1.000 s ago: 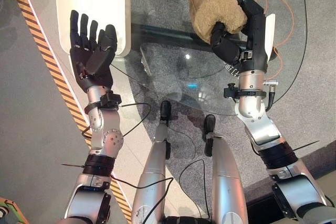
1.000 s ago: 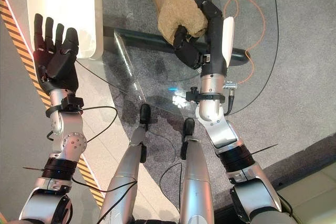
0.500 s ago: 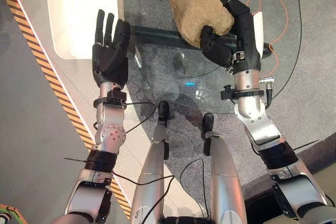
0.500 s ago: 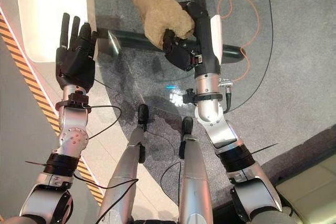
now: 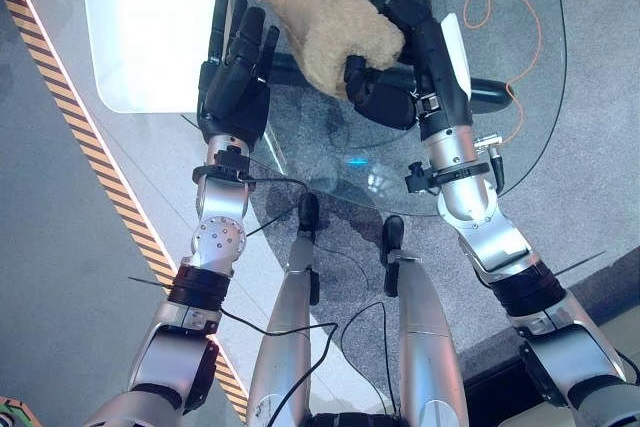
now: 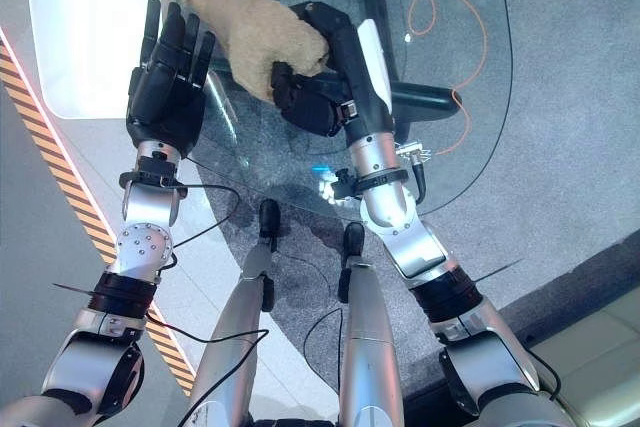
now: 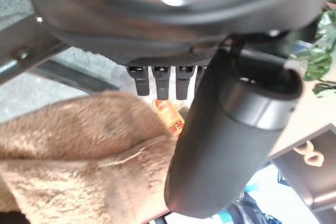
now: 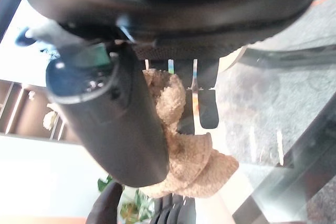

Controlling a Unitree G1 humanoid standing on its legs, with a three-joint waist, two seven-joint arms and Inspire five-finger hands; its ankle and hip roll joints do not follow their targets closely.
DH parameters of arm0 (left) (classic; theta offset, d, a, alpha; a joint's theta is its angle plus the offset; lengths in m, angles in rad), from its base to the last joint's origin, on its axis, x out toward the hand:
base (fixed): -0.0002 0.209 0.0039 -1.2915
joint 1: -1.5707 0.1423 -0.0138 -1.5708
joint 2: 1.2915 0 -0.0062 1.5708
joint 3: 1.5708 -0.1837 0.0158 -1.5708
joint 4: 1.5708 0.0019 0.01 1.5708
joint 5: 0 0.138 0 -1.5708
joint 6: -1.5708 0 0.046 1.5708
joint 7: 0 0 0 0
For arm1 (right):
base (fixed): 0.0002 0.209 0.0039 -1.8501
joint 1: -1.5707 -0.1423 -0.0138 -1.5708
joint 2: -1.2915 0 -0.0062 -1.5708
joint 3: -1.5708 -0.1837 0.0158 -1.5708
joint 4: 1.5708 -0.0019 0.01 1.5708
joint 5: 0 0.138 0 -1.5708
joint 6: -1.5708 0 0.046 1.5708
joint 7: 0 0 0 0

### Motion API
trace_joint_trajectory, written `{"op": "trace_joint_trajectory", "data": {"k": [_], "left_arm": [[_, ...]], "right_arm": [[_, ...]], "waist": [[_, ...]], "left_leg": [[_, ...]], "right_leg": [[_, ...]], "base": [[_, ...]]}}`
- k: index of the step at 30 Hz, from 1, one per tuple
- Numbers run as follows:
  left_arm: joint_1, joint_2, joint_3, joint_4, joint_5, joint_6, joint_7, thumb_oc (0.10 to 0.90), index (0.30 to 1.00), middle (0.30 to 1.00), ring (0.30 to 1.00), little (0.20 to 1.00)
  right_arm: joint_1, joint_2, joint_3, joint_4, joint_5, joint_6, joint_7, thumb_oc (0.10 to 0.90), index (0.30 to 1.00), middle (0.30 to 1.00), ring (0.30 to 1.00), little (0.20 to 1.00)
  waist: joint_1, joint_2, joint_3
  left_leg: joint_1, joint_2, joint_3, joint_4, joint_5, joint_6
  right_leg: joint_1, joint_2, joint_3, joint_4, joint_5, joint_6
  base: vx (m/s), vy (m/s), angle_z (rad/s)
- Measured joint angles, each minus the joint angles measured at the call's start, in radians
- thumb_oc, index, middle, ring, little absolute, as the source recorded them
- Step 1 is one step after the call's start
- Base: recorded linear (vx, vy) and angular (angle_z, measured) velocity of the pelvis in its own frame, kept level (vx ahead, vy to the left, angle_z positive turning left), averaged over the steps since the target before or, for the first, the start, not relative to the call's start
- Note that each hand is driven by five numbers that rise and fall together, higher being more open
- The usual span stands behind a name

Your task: Wipe the table with a cloth and put it in the basket.

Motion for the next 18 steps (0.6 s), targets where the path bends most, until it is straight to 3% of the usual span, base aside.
{"op": "trace_joint_trajectory", "data": {"k": [18], "left_arm": [[-0.020,0.003,-0.030,0.027,-0.002,0.064,-0.024,0.800,0.900,0.900,0.900,0.900]], "right_arm": [[-0.010,-0.002,0.023,0.000,0.040,0.040,0.083,0.100,0.300,0.300,0.300,0.200]], "waist": [[-0.007,-0.006,0.001]], "left_leg": [[0.000,0.000,0.001,-0.003,0.000,0.000]], "right_leg": [[0.002,0.000,0.000,-0.007,0.001,0.002]], "base": [[0.00,0.000,0.00]]}}
